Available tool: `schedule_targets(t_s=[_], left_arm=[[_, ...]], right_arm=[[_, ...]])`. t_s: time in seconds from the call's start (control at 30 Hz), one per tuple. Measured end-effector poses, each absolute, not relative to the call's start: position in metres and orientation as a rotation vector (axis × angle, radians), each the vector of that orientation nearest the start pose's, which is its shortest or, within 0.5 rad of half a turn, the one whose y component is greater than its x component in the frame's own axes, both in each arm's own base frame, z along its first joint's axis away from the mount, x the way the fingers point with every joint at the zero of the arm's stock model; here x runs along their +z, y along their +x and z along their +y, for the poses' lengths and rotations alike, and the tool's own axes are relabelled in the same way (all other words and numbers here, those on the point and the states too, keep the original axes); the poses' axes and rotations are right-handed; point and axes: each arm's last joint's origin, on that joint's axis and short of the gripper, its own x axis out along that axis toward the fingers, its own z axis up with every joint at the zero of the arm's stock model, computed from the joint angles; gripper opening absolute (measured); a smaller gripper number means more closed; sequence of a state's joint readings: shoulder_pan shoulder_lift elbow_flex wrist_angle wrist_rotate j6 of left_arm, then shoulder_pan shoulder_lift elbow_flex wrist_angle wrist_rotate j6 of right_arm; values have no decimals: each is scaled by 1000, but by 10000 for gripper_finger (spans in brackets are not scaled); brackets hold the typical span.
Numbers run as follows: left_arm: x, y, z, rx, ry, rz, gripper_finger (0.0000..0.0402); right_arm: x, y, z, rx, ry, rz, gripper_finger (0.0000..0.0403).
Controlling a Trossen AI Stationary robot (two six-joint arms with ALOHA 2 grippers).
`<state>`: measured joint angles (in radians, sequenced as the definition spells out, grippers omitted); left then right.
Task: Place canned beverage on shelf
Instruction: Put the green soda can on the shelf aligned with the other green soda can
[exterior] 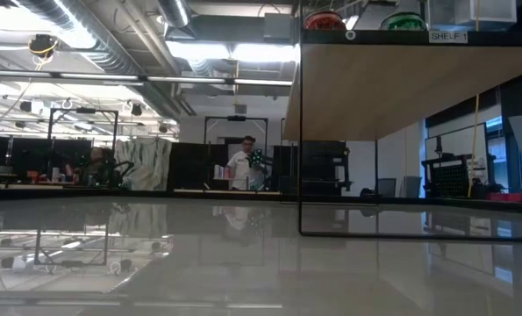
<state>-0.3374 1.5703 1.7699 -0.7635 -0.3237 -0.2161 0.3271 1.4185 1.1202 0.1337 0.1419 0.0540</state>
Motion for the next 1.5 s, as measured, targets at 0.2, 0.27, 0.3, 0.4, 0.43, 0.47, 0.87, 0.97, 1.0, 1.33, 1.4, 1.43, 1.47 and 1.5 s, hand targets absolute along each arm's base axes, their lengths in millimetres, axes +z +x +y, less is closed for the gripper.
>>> schedule_targets(t_s=[0.2,0.27,0.3,0.4,0.43,0.47,0.87,0.97,1.0,1.33,1.4,1.43,1.47,1.5], left_arm=[[424,313,-100,41,-26,534,284],[424,313,-100,41,-26,535,288],[424,313,-100,41,-25,535,292],[424,313,-100,37,-27,536,308],[424,313,-100,32,-29,536,314],[424,313,-100,25,-32,535,320],[423,312,-101,-8,-41,555,331],[421,311,-101,-6,-34,574,333],[421,311,-101,-4,-32,582,334],[393,324,-98,65,-34,561,332],[384,328,-98,73,-41,548,333],[379,329,-99,73,-43,545,334],[375,331,-99,72,-47,537,334],[373,332,-100,70,-51,523,334]], right_arm=[[334,311,101,178,17,167,308],[334,311,101,178,18,167,292],[334,311,101,178,18,168,292],[334,310,101,180,19,165,292],[336,309,100,180,21,164,292],[337,308,100,181,21,166,292],[356,275,91,212,51,218,293],[365,259,85,205,66,234,293],[368,253,84,205,79,239,293],[396,186,100,176,73,174,293],[394,176,106,144,56,174,296],[391,172,109,121,47,172,297],[386,168,112,97,36,175,298],[381,165,115,79,26,181,297]])
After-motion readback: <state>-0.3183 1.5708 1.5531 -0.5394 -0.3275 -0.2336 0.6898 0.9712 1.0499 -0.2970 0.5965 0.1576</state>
